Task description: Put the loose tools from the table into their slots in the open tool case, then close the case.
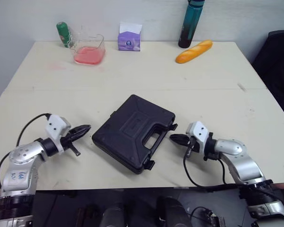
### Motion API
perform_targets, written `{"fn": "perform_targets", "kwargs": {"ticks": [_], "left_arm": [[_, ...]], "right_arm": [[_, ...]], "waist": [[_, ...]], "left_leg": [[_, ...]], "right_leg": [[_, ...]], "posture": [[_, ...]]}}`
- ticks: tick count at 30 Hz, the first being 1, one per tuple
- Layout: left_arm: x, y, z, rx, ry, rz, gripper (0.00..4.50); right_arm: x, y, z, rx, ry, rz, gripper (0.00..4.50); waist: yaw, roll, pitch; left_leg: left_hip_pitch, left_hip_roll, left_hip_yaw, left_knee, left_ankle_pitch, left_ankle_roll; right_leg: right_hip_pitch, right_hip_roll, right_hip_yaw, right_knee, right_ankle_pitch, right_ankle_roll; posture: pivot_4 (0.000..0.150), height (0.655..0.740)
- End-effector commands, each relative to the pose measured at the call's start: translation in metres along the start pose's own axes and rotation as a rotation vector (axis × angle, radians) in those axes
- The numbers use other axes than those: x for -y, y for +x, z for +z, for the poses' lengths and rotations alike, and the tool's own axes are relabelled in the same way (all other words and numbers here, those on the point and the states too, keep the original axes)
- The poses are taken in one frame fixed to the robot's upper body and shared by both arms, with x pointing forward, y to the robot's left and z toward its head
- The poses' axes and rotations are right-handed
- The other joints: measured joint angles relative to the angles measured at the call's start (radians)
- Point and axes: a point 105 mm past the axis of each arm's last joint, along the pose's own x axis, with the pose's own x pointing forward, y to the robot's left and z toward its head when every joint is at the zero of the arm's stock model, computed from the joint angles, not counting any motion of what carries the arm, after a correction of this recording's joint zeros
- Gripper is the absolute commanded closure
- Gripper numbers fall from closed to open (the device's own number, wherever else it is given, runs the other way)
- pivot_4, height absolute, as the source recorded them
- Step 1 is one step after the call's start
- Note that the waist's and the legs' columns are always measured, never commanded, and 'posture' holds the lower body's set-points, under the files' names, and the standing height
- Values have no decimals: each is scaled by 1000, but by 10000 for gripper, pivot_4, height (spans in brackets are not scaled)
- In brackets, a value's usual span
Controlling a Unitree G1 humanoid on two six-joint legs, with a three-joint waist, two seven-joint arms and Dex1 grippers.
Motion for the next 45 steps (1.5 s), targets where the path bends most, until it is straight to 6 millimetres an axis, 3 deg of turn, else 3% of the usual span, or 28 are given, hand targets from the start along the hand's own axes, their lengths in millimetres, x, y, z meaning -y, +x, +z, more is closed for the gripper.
{"fn": "perform_targets", "kwargs": {"ticks": [1, 3, 6, 9, 11, 23, 25, 30, 34, 36, 39, 45], "left_arm": [[21, 10, 74, 154, 58, -136, 45000], [36, 22, 96, 188, 61, -205, 45000], [52, 35, 104, 176, 57, -270, 45000], [93, 77, 108, 136, 79, -381, 45000], [110, 100, 112, 130, 96, -423, 45000], [132, 178, 97, -54, 262, -489, 45000], [134, 184, 97, -43, 248, -494, 45000], [148, 199, 71, -128, 254, -567, 45000], [162, 194, 56, -191, 165, -644, 45000], [168, 190, 34, -279, 137, -661, 45000], [161, 189, 9, -375, 170, -598, 45000], [140, 191, -4, -404, 103, -452, 45000]], "right_arm": [[4, -29, 13, 76, -1, -49, 44286], [1, -37, 12, 77, 22, -56, 44286], [1, -40, 12, 88, 34, -79, 44286], [-1, -34, 14, 123, 57, -110, 44286], [-1, -30, 15, 132, 61, -128, 44286], [-3, -14, 14, 126, 60, -160, 44286], [-2, -12, 15, 128, 62, -166, 44286], [-5, -2, 9, 106, 68, -175, 44286], [-4, 1, 10, 110, 66, -184, 44286], [-3, 2, 11, 113, 64, -184, 44286], [-2, 3, 13, 118, 60, -188, 44286], [3, 3, 17, 121, 52, -195, 44286]], "waist": [[17, 0, 1], [26, 1, 1], [16, 4, -1], [16, 4, 0], [20, 3, 0], [25, 4, 0], [25, 3, 0], [27, 3, 0], [27, 3, 0], [27, 3, 0], [27, 1, -3], [20, -3, -14]], "left_leg": [[0, 0, 0, 0, 0, 0], [-1, -1, -2, 0, 0, 0], [3, -2, 0, 0, 0, 0], [4, -2, 3, -2, 1, -1], [3, -6, 1, -2, 2, -2], [1, -10, 1, -1, 3, 1], [1, -10, 1, -1, 3, 1], [1, -10, 0, -1, 3, 1], [1, -10, 0, -1, 3, 1], [2, -10, 0, -1, 3, 1], [4, -10, -1, -1, 3, 1], [6, -5, -2, -1, 3, 1]], "right_leg": [[0, 0, 0, 0, 0, 0], [1, 0, 0, 0, 0, 0], [3, 0, 2, 0, 1, 1], [2, 3, 5, 0, 1, 1], [2, 4, 4, 0, 1, 1], [1, 3, 5, -1, 1, 2], [1, 3, 6, -1, 1, 2], [1, 3, 5, -1, 1, 2], [2, 3, 5, -1, 1, 2], [2, 3, 5, -1, 1, 2], [4, 2, 5, -1, 1, 2], [7, 2, 4, -1, 1, 2]], "posture": [[1500, 7400], [1500, 7400], [1500, 7400], [1500, 7400], [1500, 7400], [1500, 7400], [1500, 7400], [1500, 7400], [1500, 7400], [1500, 7400], [1500, 7400], [1500, 7400]]}}
